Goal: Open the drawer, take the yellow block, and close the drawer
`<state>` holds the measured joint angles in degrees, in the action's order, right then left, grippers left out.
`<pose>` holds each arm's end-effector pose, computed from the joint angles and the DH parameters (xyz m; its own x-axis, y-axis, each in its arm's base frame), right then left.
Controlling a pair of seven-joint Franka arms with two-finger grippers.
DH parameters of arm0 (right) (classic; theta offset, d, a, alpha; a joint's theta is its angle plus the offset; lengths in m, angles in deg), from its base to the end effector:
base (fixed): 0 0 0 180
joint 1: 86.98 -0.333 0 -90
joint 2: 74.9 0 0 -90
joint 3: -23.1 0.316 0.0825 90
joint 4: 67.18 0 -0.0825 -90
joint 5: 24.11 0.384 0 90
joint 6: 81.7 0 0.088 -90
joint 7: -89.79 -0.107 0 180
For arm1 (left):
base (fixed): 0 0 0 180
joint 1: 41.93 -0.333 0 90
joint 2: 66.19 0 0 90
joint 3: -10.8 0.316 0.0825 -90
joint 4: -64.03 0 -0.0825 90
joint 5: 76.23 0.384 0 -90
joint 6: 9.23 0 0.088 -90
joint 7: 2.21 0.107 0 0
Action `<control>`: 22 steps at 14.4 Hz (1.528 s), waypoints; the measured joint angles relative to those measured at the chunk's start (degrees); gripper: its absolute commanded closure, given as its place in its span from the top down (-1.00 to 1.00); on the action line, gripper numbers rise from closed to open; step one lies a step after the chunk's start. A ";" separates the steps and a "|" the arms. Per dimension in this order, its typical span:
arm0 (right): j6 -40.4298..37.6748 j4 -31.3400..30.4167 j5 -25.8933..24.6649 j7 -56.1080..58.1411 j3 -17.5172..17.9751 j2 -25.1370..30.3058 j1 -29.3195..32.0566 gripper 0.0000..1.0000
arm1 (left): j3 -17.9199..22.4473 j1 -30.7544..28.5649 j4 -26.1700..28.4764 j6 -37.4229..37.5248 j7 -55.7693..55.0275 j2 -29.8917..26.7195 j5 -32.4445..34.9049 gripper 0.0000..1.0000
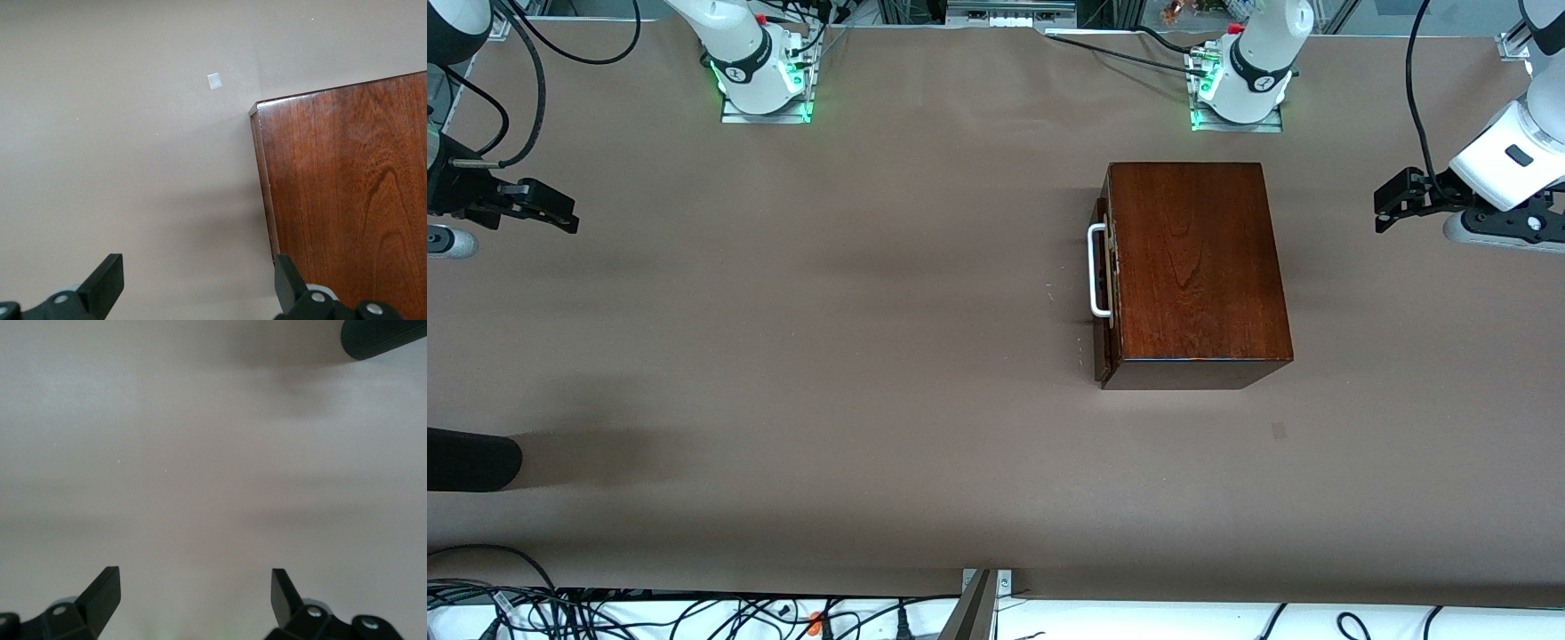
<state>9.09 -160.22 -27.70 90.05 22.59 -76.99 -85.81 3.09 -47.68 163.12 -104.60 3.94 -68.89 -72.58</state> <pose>0.5630 -0.0231 0.5805 0.9968 -0.0239 -0.0760 -0.0191 -0.9979 0.0623 0.5444 -0.0139 0.5832 0.9889 -0.1464 -0.0258 -0.1479 -0.9867 -0.0672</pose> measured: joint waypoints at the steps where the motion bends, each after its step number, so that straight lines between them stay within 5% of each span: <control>1: 0.02 0.00 0.10 0.00 0.00 0.00 0.00 1.00 | 0.00 0.01 0.00 0.01 0.00 0.00 0.00 1.00; 13: 0.06 0.01 0.68 -0.01 -0.02 0.04 0.02 1.00 | -1.68 0.44 -0.09 5.05 0.09 0.80 -1.19 1.00; 19: 0.71 0.01 0.90 -0.01 -0.06 0.05 0.09 1.00 | -12.00 0.80 -1.70 6.77 -3.18 3.72 -3.44 1.00; 22: 1.07 0.01 1.04 0.01 -0.07 0.05 0.12 1.00 | -17.45 4.21 -7.96 4.95 -15.13 11.57 -3.93 1.00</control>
<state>10.17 -160.21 -26.66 90.06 22.52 -76.95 -85.70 -14.35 -43.47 155.15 -99.65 -11.19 -57.32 -76.51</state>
